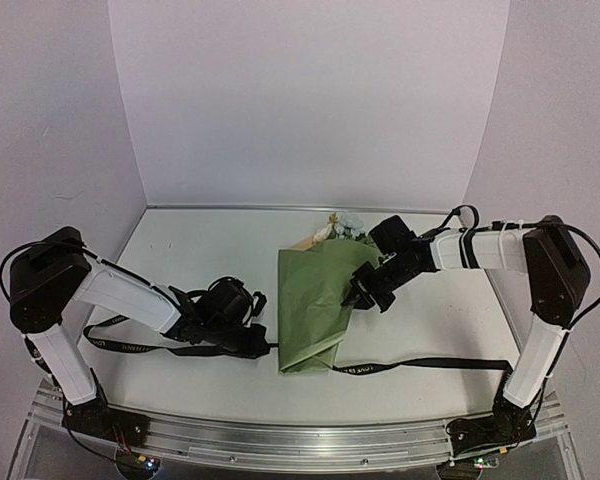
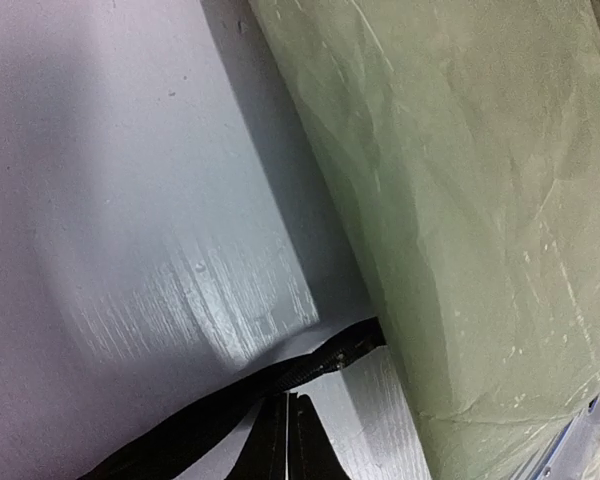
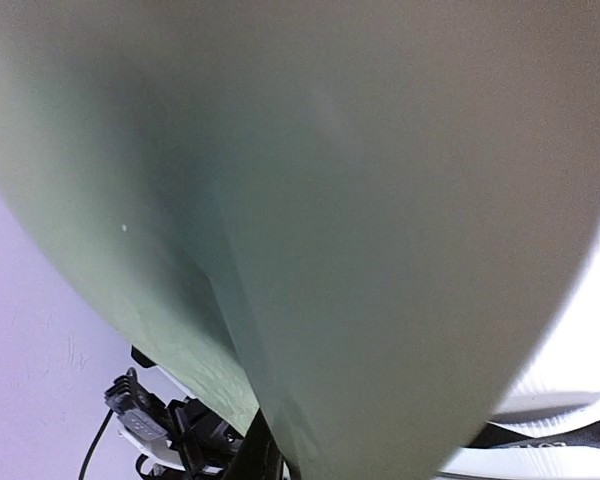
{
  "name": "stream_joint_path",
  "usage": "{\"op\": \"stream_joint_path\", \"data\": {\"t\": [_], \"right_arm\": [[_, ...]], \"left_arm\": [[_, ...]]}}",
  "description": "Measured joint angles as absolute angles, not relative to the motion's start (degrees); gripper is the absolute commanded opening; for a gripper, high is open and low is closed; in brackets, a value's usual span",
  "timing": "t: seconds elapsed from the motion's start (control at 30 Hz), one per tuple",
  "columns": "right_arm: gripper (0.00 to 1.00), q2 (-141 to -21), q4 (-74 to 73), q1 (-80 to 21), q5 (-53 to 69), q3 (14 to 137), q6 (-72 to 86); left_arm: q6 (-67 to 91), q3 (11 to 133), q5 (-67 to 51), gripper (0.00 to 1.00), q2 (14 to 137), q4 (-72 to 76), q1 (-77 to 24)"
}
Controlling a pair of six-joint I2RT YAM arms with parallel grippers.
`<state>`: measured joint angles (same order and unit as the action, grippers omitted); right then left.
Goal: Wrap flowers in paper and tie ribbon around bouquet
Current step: Place the folded bouquet on the ribbon.
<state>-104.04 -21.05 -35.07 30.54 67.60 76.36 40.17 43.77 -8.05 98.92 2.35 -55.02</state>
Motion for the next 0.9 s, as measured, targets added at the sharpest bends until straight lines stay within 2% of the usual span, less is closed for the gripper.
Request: {"op": "stream_joint_path", "data": {"t": [0.43,0.9], "right_arm": [[0.11,-99.75,-17.9,-38.73,28.33,60.36,78.07],[0.6,-96.85,-20.03,-39.94,26.23,56.97,73.02]], "left_arm": [[43.56,43.86,-8.89,0.03,100.78,6.69,-53.56],[42.93,43.72,-9.25,0.25,97.32,3.97,-53.56]]}}
